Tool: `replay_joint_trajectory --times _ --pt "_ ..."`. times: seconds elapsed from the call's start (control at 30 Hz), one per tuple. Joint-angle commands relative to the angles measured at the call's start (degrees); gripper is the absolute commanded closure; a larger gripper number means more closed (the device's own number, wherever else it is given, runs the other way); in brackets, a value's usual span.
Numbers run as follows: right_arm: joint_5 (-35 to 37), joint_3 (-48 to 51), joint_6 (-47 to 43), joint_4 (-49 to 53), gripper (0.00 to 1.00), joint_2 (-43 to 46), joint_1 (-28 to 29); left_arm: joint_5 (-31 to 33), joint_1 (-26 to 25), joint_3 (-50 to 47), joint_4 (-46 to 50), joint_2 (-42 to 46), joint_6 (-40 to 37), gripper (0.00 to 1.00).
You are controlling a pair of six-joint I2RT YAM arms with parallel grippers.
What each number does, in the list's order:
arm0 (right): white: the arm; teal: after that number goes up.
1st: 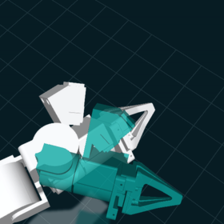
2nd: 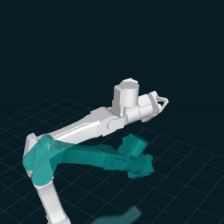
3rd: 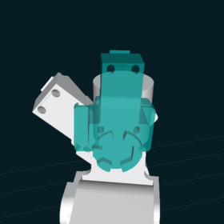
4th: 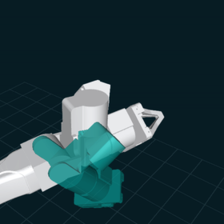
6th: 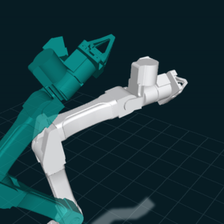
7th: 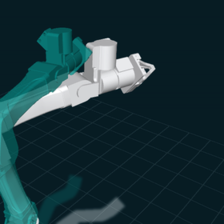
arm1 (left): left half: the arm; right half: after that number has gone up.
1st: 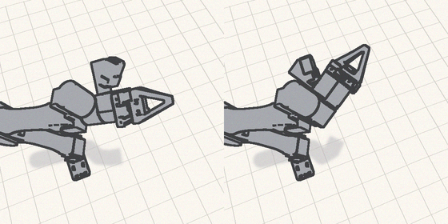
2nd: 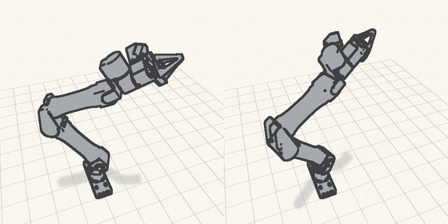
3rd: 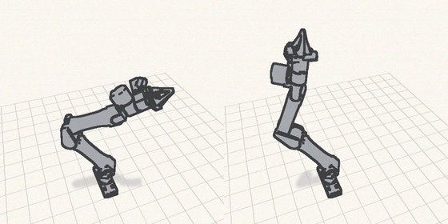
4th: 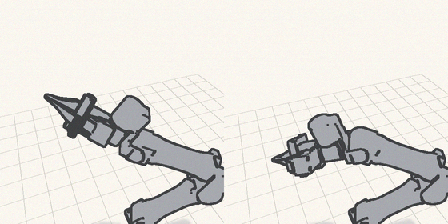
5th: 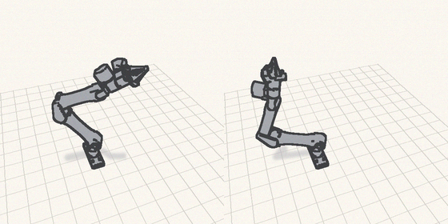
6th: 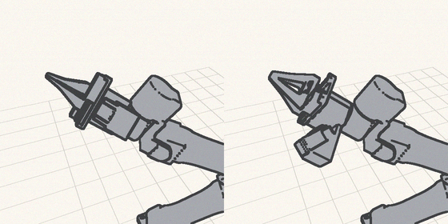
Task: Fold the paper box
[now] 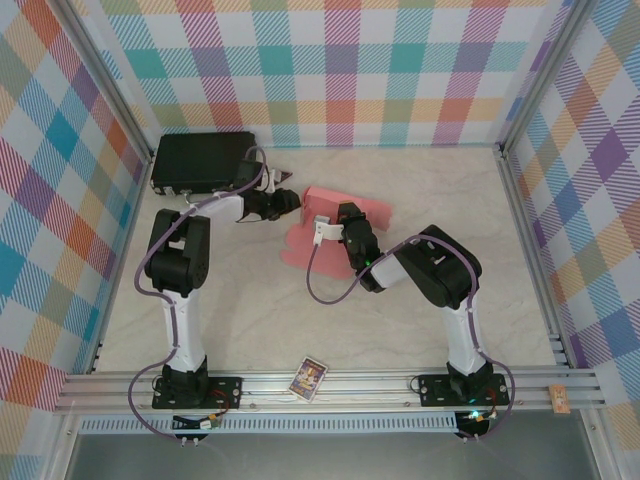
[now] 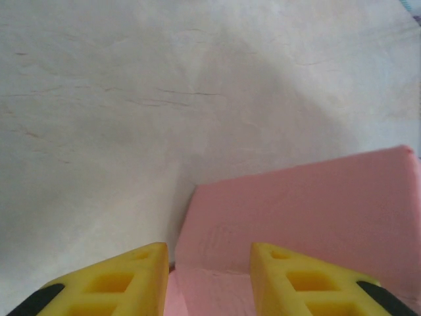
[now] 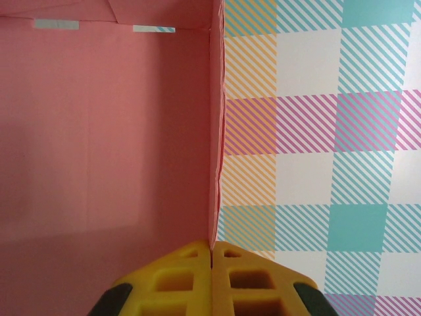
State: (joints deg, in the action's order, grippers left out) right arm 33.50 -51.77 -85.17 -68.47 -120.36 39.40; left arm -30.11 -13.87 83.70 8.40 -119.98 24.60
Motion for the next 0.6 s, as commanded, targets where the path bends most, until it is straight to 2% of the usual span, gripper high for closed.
replay_joint_trajectory --times 0.0,0.17,0.57 --pt "0.3 -0.5 -0.2 2.7 1.00 0.7 0.1 -3.3 -1.1 -1.4 -2.7 2.5 -1.5 0.63" --pt "0.2 -0.6 0.0 3.0 1.00 0.8 0.1 -4.7 -1.7 -2.8 -4.9 2.2 -2.0 0.63" --pt "-0.4 -1.0 0.7 5.3 1.00 1.5 0.1 -2.8 -3.5 -4.4 -8.3 1.0 -6.9 0.61"
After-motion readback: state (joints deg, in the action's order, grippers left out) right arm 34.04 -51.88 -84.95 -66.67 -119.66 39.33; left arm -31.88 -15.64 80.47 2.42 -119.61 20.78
